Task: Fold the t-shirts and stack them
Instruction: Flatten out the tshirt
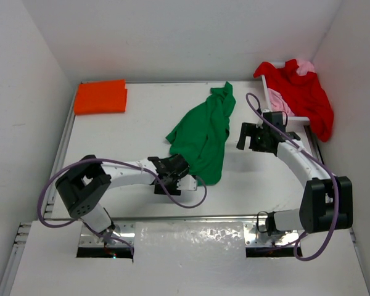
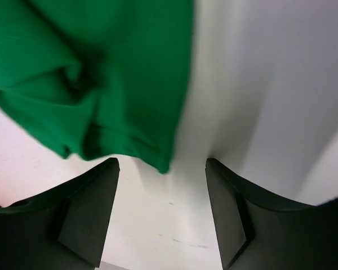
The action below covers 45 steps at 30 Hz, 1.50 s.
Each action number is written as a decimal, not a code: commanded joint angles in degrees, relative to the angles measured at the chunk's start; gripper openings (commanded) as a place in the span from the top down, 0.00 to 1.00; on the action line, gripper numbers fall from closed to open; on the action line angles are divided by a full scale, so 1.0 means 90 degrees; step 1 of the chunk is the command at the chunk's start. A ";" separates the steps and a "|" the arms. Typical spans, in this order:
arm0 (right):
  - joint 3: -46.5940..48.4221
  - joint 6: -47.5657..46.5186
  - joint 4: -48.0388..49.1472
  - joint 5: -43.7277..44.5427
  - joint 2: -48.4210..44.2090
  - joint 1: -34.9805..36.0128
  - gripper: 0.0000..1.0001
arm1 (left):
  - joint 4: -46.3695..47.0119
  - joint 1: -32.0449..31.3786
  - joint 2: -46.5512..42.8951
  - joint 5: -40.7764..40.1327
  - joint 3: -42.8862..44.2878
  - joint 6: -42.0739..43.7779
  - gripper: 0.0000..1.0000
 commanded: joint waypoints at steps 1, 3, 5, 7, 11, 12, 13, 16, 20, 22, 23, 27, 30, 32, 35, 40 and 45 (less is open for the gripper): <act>-0.0143 0.0003 0.0108 -0.0007 -0.0167 0.0006 0.06 | 0.0844 0.0068 0.0148 -0.0363 0.0146 -0.0420 0.39; -0.0192 -0.0006 0.0108 0.0003 -0.0206 0.0006 0.06 | 0.0824 0.0058 0.0012 -0.0148 0.0117 -0.0430 0.40; -0.0202 -0.0016 0.0118 -0.0006 -0.0197 0.0006 0.06 | 0.0844 0.0068 -0.0057 -0.0138 0.0020 -0.0372 0.40; -0.0192 -0.0016 0.0137 0.0003 -0.0148 0.0006 0.06 | 0.0951 0.0068 -0.0038 -0.0177 -0.0087 -0.0294 0.40; -0.0173 0.0042 0.0196 -0.0065 -0.0080 0.0006 0.06 | 0.1234 0.0097 0.0400 -0.0226 -0.0156 -0.0176 0.42; -0.0173 0.0052 0.0215 -0.0085 -0.0070 0.0006 0.06 | 0.1428 0.0136 0.0479 -0.0274 -0.0176 -0.0176 0.48; -0.0173 0.0013 0.0216 -0.0094 -0.0051 0.0006 0.06 | 0.1507 0.0166 0.0577 -0.0323 -0.0176 -0.0176 0.56; -0.0183 -0.0094 0.0118 -0.0095 -0.0070 -0.0003 0.06 | 0.1625 0.0341 0.0763 -0.0587 -0.0050 -0.0293 1.00; -0.0192 -0.0153 0.0167 -0.0250 -0.0109 -0.0003 0.11 | 0.0876 0.0478 -0.0308 -0.0480 0.0691 -0.0576 1.00; -0.0221 -0.0105 0.0380 -0.0426 -0.0109 -0.0003 0.17 | 0.0368 0.0498 -0.0748 -0.0344 0.1734 -0.0867 1.00; -0.0251 -0.0037 0.0527 -0.0543 -0.0080 -0.0003 0.24 | -0.0215 0.0527 -0.0770 -0.0324 0.2231 -0.0986 1.00; -0.0184 0.0558 0.1385 -0.1128 0.0397 0.0016 0.61 | -0.0815 0.0663 -0.0858 -0.0509 0.3806 -0.1085 1.00; 0.0236 0.0638 0.1602 -0.1091 0.1110 0.0094 0.67 | -0.0894 0.0722 -0.0829 -0.0812 0.3790 -0.1007 1.00; 0.0625 0.0696 0.1602 -0.1042 0.1491 0.0124 0.63 | -0.0836 0.0742 -0.0848 -0.0870 0.3624 -0.1026 1.00; 0.1162 0.0833 0.1563 -0.1012 0.2272 0.0114 0.56 | -0.0709 0.0849 -0.0858 -0.1192 0.3613 -0.1094 1.00; 0.1614 0.1321 0.1963 -0.1198 0.3483 0.0124 0.52 | -0.0583 0.1386 -0.0868 -0.1573 0.3896 -0.1036 1.00; 0.2004 0.1566 0.2091 -0.1033 0.4138 0.0299 0.52 | -0.0513 0.2030 -0.0887 -0.1681 0.4257 -0.1006 1.00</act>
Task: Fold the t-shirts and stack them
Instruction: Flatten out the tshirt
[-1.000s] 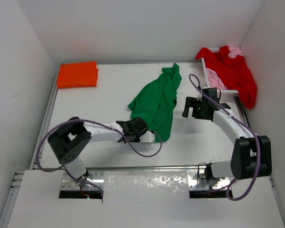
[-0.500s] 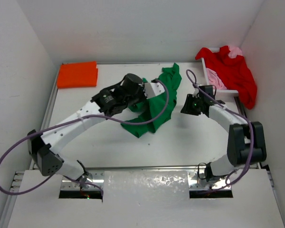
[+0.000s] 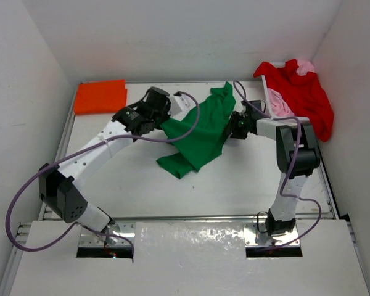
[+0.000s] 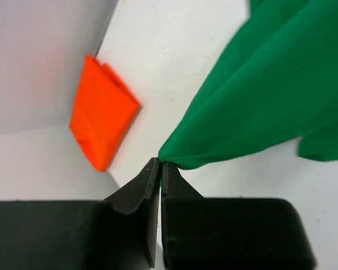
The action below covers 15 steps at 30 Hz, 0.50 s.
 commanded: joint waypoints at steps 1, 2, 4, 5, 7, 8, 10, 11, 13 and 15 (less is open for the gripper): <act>0.0324 0.0283 0.0194 0.0233 0.0532 0.0185 0.52 | 0.0249 0.0391 -0.0210 -0.0244 0.0534 -0.0059 1.00; 0.0431 0.0380 0.0204 0.0282 0.0640 0.0195 0.53 | 0.0249 0.0441 -0.0210 -0.0224 0.0661 -0.0069 1.00; 0.0607 0.0664 0.0447 0.0234 0.0932 0.0185 0.67 | 0.0229 0.0567 -0.0200 -0.0175 0.0837 -0.0128 1.00; 0.0656 0.0858 0.0699 0.0195 0.1002 0.0195 0.78 | 0.0220 0.0617 -0.0200 -0.0156 0.0886 -0.0157 1.00; 0.0715 0.0996 0.0809 0.0214 0.1080 0.0176 1.00 | 0.0220 0.0801 -0.0210 -0.0165 0.0984 -0.0225 1.00; 0.0657 0.1016 0.0819 0.0301 0.0936 0.0118 1.00 | 0.0220 0.0890 -0.0229 -0.0175 0.1042 -0.0245 1.00; 0.0346 0.0948 0.0897 0.0594 0.0614 0.0000 1.00 | 0.0239 0.1201 -0.0356 -0.0185 0.1053 -0.0226 1.00; 0.0248 0.0861 0.0820 0.0692 0.0215 -0.0203 1.00 | 0.0220 0.1309 -0.0482 -0.0175 0.1043 -0.0187 1.00; 0.0091 0.0656 0.0712 0.0693 -0.0313 -0.0584 1.00 | 0.0142 0.1543 -0.0590 -0.0117 0.1004 -0.0128 1.00; 0.0080 0.0373 0.0595 0.0498 -0.0636 -0.0819 1.00 | -0.0014 0.1574 -0.0755 0.0223 0.0955 -0.0021 1.00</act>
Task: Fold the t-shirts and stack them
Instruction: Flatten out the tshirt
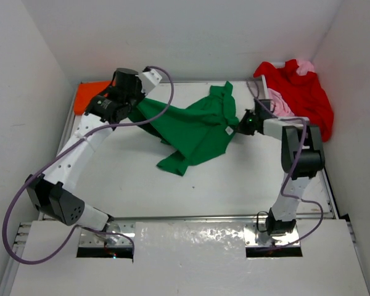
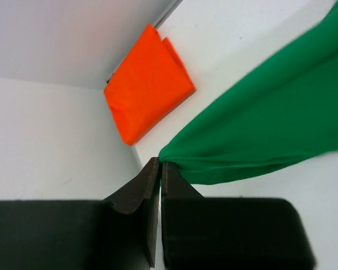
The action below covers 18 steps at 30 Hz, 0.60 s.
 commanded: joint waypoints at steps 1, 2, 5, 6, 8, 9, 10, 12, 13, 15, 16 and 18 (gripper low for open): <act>0.0078 -0.0555 -0.0061 0.0042 -0.0941 -0.0573 1.00 | -0.0138 0.0158 -0.0555 0.0392 0.0074 0.0072 1.00; 0.0098 -0.1002 -0.0371 0.0001 -0.1117 -0.0602 1.00 | -0.0198 0.0158 -0.0594 0.0539 0.0044 0.0014 1.00; 0.0010 -0.1571 -0.0841 0.0020 -0.2120 -0.0612 1.00 | -0.0344 0.0158 -0.0711 0.0678 -0.0054 -0.0006 1.00; -0.0029 -0.1650 -0.0920 0.0059 -0.2356 -0.0612 1.00 | -0.0354 0.0158 -0.0731 0.0629 -0.0044 0.0013 1.00; -0.0117 -0.1865 -0.1134 0.0147 -0.2796 -0.0612 1.00 | -0.0471 0.0158 -0.0789 0.0599 0.0082 0.0091 1.00; -0.0049 -0.1934 -0.1233 0.0157 -0.3175 -0.0622 1.00 | -0.0588 0.0168 -0.0809 0.0599 0.0199 0.0111 1.00; 0.0000 -0.2012 -0.1466 0.0148 -0.3314 -0.0661 1.00 | -0.0656 0.0158 -0.0819 0.0589 0.0248 0.0140 1.00; 0.0301 -0.2051 -0.1730 0.0040 -0.3539 -0.0729 1.00 | -0.0803 0.0158 -0.0907 0.0589 0.0239 0.0208 1.00; 0.0429 -0.2129 -0.1993 0.0001 -0.3531 -0.0768 1.00 | -0.0813 0.0158 -0.0975 0.0580 0.0162 0.0228 1.00; 0.0963 -0.2266 -0.2277 -0.0009 -0.3365 -0.0768 1.00 | -0.0765 0.0158 -0.1053 0.0745 -0.0178 0.0219 1.00; 0.1151 -0.2353 -0.2520 0.0020 -0.3055 -0.0768 1.00 | -0.0745 0.0158 -0.1102 0.0842 -0.0336 0.0209 1.00; 0.2045 -0.2442 -0.2814 0.0099 -0.2595 -0.0768 1.00 | -0.0590 0.0158 -0.1112 0.1145 -0.0822 0.0150 1.00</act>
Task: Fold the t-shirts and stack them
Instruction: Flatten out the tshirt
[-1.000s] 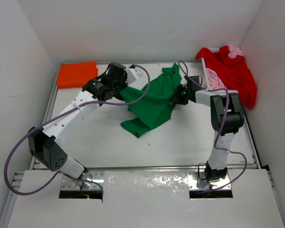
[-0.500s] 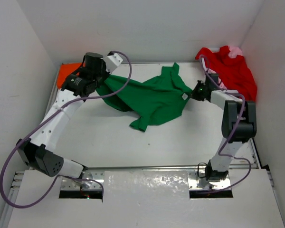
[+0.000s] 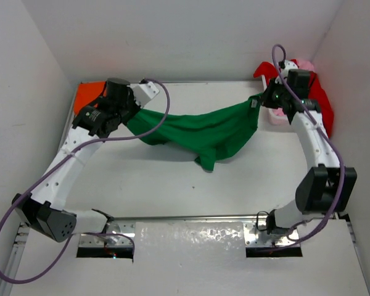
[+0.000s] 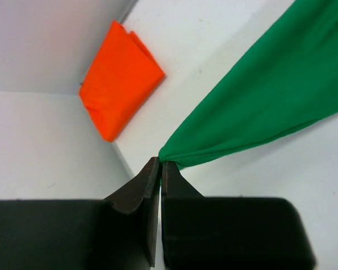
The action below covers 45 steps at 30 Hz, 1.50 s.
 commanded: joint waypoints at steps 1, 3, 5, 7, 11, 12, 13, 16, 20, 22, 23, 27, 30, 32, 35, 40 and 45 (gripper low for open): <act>0.1316 -0.0448 -0.0929 0.0106 0.1209 -0.0028 1.00 | 0.0253 -0.0002 -0.0182 0.0432 -0.0620 0.0004 1.00; 0.2852 -0.0400 -0.1361 0.0145 0.2022 -0.0018 1.00 | 0.0615 -0.0002 -0.0124 0.0394 -0.1146 0.0053 1.00; 0.3960 -0.0176 -0.1869 0.0155 0.3360 0.0031 1.00 | 0.0994 0.0017 0.0052 0.0132 -0.1373 0.0121 1.00; 0.5592 0.0213 -0.2162 0.0184 0.4268 0.0089 0.93 | 0.1269 0.0095 0.0305 -0.0016 -0.1579 0.0170 1.00; 0.7022 0.0635 -0.2076 0.0301 0.5736 0.0080 0.20 | 0.1592 0.0699 0.0774 0.0051 -0.1541 0.0171 1.00; 0.6772 0.0626 -0.2008 0.0330 0.5622 0.0080 0.02 | 0.1563 0.0788 0.0843 0.0090 -0.1473 0.0141 1.00; 0.6460 0.0510 -0.1785 0.0398 0.5417 0.0109 0.01 | 0.1524 0.0818 0.0921 0.0119 -0.1443 0.0112 1.00; 0.4548 -0.0210 -0.1142 0.0904 0.3974 0.0343 0.01 | 0.1387 0.0828 0.0747 0.0965 -0.1540 0.0102 1.00; 0.1407 -0.0741 -0.0436 0.0878 0.2264 0.0967 0.01 | 0.1397 0.0818 0.0639 0.1341 -0.1716 -0.0093 1.00; 0.0640 -0.0509 -0.0163 0.0625 0.1706 0.1280 0.01 | 0.1397 0.0828 0.0648 0.1263 -0.1765 -0.0103 1.00; -0.0118 -0.0246 0.0003 0.0401 0.1550 0.1348 0.03 | 0.1397 0.0838 0.0639 0.1204 -0.1833 -0.0084 1.00; -0.1520 0.1637 0.1309 0.0320 0.1245 0.1427 0.37 | 0.1455 0.0838 0.0551 0.1048 -0.1999 -0.0025 1.00; -0.1367 0.1749 0.1266 0.0555 0.1634 0.1650 0.47 | 0.1465 0.0838 0.0473 0.1164 -0.2058 -0.0074 1.00; -0.0968 0.1710 0.1157 0.0565 0.2113 0.1817 0.32 | 0.1475 0.0828 0.0443 0.1174 -0.2136 -0.0093 1.00; -0.0974 0.1973 0.1254 0.0214 0.2417 0.1925 0.27 | 0.1543 0.0838 0.0356 0.1019 -0.2263 -0.0074 1.00; -0.1571 0.2324 0.1752 0.0058 0.2504 0.2101 0.25 | 0.1631 0.0838 0.0287 0.0940 -0.2429 -0.0074 1.00; -0.1707 0.2451 0.1810 -0.0030 0.2632 0.2491 0.32 | 0.1690 0.0838 0.0355 0.0940 -0.2429 -0.0064 1.00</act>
